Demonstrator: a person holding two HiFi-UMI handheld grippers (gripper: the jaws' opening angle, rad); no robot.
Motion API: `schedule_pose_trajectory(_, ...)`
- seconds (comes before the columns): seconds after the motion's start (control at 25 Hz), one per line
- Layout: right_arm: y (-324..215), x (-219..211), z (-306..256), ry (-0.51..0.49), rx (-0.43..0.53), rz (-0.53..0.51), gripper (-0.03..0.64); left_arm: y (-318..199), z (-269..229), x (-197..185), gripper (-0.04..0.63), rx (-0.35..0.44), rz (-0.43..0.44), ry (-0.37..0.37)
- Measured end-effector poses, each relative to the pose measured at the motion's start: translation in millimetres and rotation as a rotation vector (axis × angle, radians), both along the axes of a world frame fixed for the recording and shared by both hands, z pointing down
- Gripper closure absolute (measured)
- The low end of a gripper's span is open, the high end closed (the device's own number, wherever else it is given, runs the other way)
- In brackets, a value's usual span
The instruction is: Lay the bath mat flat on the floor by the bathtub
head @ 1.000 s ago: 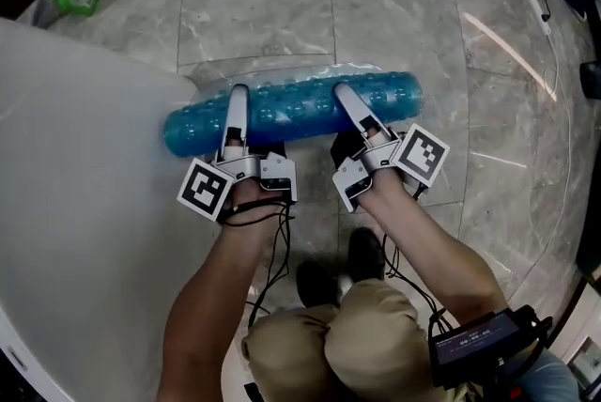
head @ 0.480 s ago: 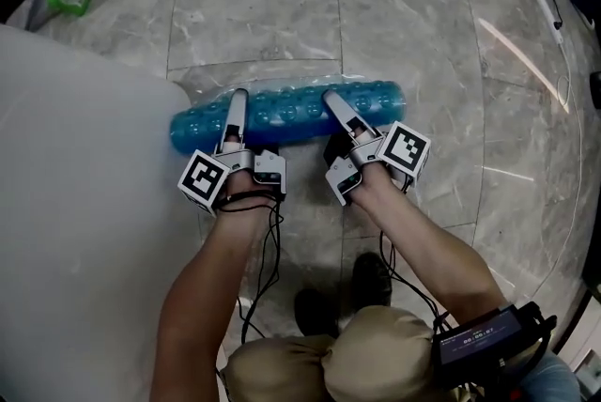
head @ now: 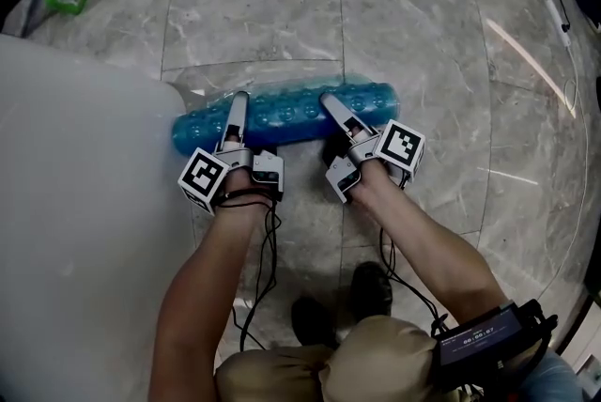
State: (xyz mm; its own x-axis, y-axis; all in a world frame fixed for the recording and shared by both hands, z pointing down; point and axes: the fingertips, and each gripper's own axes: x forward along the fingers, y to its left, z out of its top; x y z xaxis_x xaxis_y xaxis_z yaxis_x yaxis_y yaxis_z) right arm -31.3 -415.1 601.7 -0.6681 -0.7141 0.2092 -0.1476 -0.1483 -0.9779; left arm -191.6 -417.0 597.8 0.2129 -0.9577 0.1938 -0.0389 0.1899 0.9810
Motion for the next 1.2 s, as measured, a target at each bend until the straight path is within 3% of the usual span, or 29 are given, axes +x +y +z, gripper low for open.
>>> schedule_pose_trajectory(0.16,4,-7,-3,-0.011,-0.002,-0.088,0.199,0,5,-3,0.235,-0.02,-0.027,-0.002)
schedule_pose_trajectory(0.32,29,-14,-3,-0.032,-0.071,-0.207,0.141,1,13,-3,0.241,-0.035,0.006,-0.039)
schedule_pose_trajectory(0.44,62,-20,-11,-0.047,-0.106,-0.311,0.137,0,14,-4,0.245,-0.031,0.006,-0.05)
schedule_pose_trajectory(0.48,71,-25,-21,-0.055,-0.093,-0.346,0.18,0,14,-4,0.245,-0.028,0.006,-0.051)
schedule_pose_trajectory(0.52,77,-30,-36,-0.052,-0.051,-0.377,0.266,0,13,-4,0.245,-0.024,0.007,-0.051)
schedule_pose_trajectory(0.6,76,-41,-68,0.036,0.119,-0.431,0.435,0,13,-4,0.245,-0.013,0.009,-0.053)
schedule_pose_trajectory(0.68,62,-46,-80,0.263,0.322,-0.483,0.489,0,13,-4,0.244,-0.011,0.009,-0.056)
schedule_pose_trajectory(0.76,44,-50,-73,0.496,0.456,-0.524,0.512,1,14,-3,0.241,-0.016,0.013,-0.059)
schedule_pose_trajectory(0.84,33,-53,-57,0.643,0.472,-0.561,0.545,1,13,-2,0.235,-0.02,0.022,-0.062)
schedule_pose_trajectory(0.92,30,-52,-47,0.707,0.456,-0.577,0.613,2,11,0,0.231,-0.012,0.043,-0.059)
schedule_pose_trajectory(1.12,32,-53,-44,0.751,0.482,-0.593,0.615,2,-8,13,0.173,0.077,0.159,-0.007)
schedule_pose_trajectory(1.2,32,-53,-44,0.76,0.492,-0.598,0.615,6,-10,18,0.167,0.075,0.226,-0.019)
